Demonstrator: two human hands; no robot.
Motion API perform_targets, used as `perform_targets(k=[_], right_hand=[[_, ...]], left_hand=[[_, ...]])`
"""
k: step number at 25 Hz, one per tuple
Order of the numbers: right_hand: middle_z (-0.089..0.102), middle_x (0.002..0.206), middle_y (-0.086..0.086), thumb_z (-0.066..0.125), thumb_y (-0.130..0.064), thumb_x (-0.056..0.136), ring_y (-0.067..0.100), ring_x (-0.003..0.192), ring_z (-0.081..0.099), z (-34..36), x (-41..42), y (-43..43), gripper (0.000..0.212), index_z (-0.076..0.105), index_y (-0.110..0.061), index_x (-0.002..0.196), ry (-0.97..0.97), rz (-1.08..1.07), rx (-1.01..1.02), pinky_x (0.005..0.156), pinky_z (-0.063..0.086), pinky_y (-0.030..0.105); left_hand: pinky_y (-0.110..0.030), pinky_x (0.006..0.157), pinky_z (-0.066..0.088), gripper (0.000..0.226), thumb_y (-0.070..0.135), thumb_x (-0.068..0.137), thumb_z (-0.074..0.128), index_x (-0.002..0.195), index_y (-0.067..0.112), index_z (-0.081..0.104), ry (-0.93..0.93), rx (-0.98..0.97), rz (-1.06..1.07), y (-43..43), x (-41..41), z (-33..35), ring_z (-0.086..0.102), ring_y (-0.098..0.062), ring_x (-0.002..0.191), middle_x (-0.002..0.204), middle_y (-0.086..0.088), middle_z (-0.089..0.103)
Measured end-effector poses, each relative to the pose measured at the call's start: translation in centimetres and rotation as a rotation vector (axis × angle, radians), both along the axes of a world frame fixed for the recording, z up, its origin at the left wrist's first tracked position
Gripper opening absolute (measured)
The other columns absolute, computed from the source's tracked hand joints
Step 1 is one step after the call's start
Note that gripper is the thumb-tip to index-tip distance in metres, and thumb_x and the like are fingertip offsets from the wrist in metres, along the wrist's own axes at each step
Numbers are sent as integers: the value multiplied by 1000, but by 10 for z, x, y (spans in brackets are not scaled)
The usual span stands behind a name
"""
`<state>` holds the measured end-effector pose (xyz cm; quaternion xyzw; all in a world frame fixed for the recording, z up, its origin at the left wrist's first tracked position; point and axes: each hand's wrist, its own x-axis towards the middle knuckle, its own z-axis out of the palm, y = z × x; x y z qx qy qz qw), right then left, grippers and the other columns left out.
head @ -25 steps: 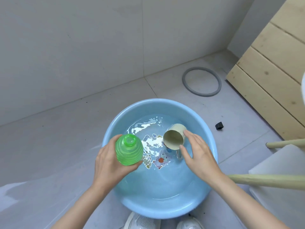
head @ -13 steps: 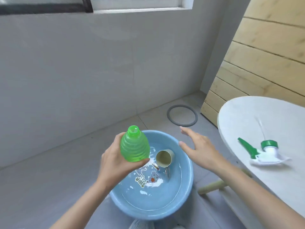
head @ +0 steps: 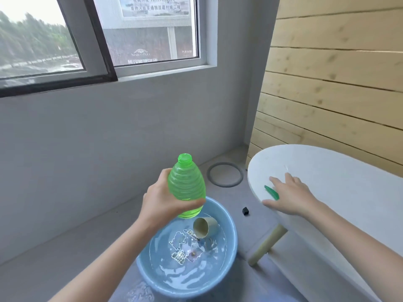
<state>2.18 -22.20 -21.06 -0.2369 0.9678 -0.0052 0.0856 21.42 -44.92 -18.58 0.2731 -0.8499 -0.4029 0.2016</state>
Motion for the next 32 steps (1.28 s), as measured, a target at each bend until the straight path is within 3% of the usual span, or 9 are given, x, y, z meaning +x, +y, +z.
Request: perform_targets(k=[4,10,15,18,21,23,25,28,32], right_hand=[[42,128,10,48,-62,84,31,122,36,-9,0,14,53,52,-20,117,-6,-6,-56,89,38,36],[37,137,4,62,-62,78,25,128,35,-5,2,32,69,47,-21,131,-99,59,-155,95,40,34],[55,117,-3,64,-57,78,20,108,46,-5,5,34,45,60,-24,108,32,131,-198,83,39,28],[61,108,-5,70,-51,76,15,99,53,15,15,20,32,64,-26,94,104,158,-453,79,38,25],[64,91,-8,68,-55,76,9,88,58,56,34,-5,28,67,-28,84,-114,155,-819,80,45,27],[66,84,3,59,-58,82,7,79,59,83,48,-26,40,71,-20,88,-290,188,-978,77,51,33],[67,88,16,49,-59,89,14,78,62,107,61,-51,59,70,-4,93,-509,202,-1159,78,55,34],[65,97,17,38,-63,83,24,85,63,136,76,-77,75,62,5,101,-830,170,-1409,81,56,34],[59,110,21,61,-32,79,24,95,63,167,95,-102,41,59,1,102,-913,252,-1532,76,57,25]], left_hand=[[-31,86,47,83,65,30,73,106,41,47,-18,0,7,12,2,9,57,-2,96,93,25,61],[-31,85,48,82,65,30,73,104,41,48,-17,-11,31,21,5,14,58,-3,96,93,23,62],[-29,82,47,80,63,32,75,105,41,48,-14,11,33,23,6,12,56,2,95,93,22,62],[-28,82,46,79,60,34,77,104,40,48,5,38,41,21,8,12,54,5,94,94,22,62],[-29,84,48,77,56,35,79,104,40,48,37,80,60,16,9,13,56,0,96,95,21,61],[-31,86,48,76,53,38,80,105,41,46,63,100,83,13,11,14,56,-4,99,96,21,61],[-31,87,46,77,51,40,83,106,40,45,97,114,117,7,16,15,55,-8,99,95,22,60],[-27,82,40,73,42,51,88,107,39,42,131,112,162,-1,20,19,50,-10,95,90,25,55],[-24,77,32,71,37,55,88,107,37,40,175,124,248,-20,30,22,46,-11,91,85,24,50]])
